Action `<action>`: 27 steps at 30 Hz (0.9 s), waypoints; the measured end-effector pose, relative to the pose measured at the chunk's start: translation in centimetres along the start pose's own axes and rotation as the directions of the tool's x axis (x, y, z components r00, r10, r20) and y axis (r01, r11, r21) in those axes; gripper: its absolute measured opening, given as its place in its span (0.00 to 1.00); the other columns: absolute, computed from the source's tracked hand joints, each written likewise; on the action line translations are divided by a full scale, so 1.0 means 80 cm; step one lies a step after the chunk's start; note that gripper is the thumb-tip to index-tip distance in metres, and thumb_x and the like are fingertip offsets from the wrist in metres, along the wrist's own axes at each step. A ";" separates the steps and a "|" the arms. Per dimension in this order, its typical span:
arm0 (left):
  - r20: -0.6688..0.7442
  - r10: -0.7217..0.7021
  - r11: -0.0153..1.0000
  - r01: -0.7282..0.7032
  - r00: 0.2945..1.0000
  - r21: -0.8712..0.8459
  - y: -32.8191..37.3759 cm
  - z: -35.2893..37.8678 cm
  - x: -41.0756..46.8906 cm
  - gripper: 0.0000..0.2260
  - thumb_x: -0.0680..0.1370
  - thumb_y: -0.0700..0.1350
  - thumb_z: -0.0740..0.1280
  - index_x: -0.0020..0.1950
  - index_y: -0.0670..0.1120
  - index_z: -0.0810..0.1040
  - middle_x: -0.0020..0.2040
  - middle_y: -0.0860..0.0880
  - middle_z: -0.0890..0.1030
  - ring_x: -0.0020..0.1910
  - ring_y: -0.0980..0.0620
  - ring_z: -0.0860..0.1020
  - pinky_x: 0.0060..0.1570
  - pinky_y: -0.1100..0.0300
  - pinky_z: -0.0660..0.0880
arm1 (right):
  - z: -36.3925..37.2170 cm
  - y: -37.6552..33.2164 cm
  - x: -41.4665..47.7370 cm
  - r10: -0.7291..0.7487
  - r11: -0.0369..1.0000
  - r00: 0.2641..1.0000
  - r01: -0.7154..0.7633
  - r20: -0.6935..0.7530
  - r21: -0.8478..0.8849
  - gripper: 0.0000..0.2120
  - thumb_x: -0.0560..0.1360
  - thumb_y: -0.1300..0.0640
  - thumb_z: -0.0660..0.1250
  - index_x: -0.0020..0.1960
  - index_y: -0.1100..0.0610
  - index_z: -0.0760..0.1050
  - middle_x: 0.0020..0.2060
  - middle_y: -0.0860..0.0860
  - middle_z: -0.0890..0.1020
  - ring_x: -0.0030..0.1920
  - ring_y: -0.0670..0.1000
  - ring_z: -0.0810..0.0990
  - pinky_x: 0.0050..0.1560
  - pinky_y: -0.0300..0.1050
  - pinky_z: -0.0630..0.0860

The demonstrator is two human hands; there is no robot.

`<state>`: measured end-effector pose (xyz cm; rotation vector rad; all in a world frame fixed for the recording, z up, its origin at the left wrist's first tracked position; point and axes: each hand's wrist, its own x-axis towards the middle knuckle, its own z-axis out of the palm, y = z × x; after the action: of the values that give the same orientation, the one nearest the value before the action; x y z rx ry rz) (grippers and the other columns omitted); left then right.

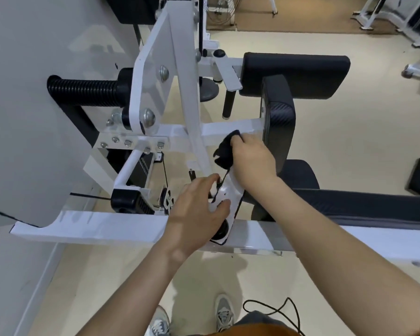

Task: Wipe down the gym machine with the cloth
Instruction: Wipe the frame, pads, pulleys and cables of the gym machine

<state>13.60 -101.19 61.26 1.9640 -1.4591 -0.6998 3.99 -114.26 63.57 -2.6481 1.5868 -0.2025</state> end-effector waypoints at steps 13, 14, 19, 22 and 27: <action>-0.068 -0.098 0.991 0.103 0.993 0.084 0.023 0.002 -0.008 0.45 0.62 0.67 0.58 0.76 0.60 0.44 0.68 0.53 0.72 0.65 0.49 0.72 0.56 0.45 0.74 | -0.084 -0.019 -0.151 0.097 0.893 0.916 0.092 -0.389 0.441 0.16 0.65 0.63 0.59 0.52 0.56 0.74 0.53 0.52 0.76 0.52 0.54 0.71 0.37 0.44 0.73; -0.099 -0.076 0.992 0.085 0.992 0.089 0.022 0.003 -0.009 0.42 0.65 0.66 0.57 0.76 0.60 0.45 0.71 0.54 0.68 0.67 0.50 0.69 0.58 0.46 0.73 | -0.073 -0.023 -0.145 0.054 0.898 0.942 0.099 -0.331 0.428 0.19 0.67 0.62 0.60 0.58 0.57 0.74 0.58 0.53 0.75 0.57 0.55 0.72 0.45 0.47 0.75; 0.014 0.042 0.998 -0.041 0.999 -0.052 0.010 -0.003 0.000 0.33 0.74 0.42 0.66 0.75 0.60 0.58 0.70 0.57 0.69 0.69 0.56 0.66 0.66 0.54 0.68 | 0.008 -0.035 -0.084 -0.124 0.952 0.982 0.076 0.144 0.297 0.22 0.78 0.60 0.56 0.73 0.54 0.66 0.74 0.48 0.63 0.77 0.52 0.53 0.74 0.58 0.50; 0.067 -0.013 0.948 0.033 0.998 -0.316 0.007 -0.017 -0.002 0.31 0.73 0.42 0.68 0.73 0.61 0.63 0.69 0.63 0.69 0.66 0.69 0.65 0.66 0.66 0.63 | 0.012 -0.020 -0.022 -0.109 0.966 0.985 0.073 0.133 0.249 0.21 0.76 0.62 0.59 0.68 0.53 0.72 0.67 0.50 0.71 0.71 0.55 0.62 0.69 0.56 0.60; -0.162 -0.028 0.981 -0.003 0.986 -0.194 0.014 -0.005 -0.040 0.27 0.73 0.45 0.57 0.72 0.59 0.68 0.64 0.72 0.69 0.64 0.71 0.67 0.64 0.69 0.65 | 0.016 -0.043 -0.069 -0.199 0.938 0.978 0.210 -0.069 0.274 0.12 0.75 0.64 0.62 0.57 0.61 0.76 0.54 0.56 0.79 0.56 0.57 0.76 0.51 0.46 0.70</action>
<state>12.33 -98.30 62.53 1.8364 -1.2340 -0.6437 4.58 -107.81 62.22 -2.5920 1.1848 -0.4559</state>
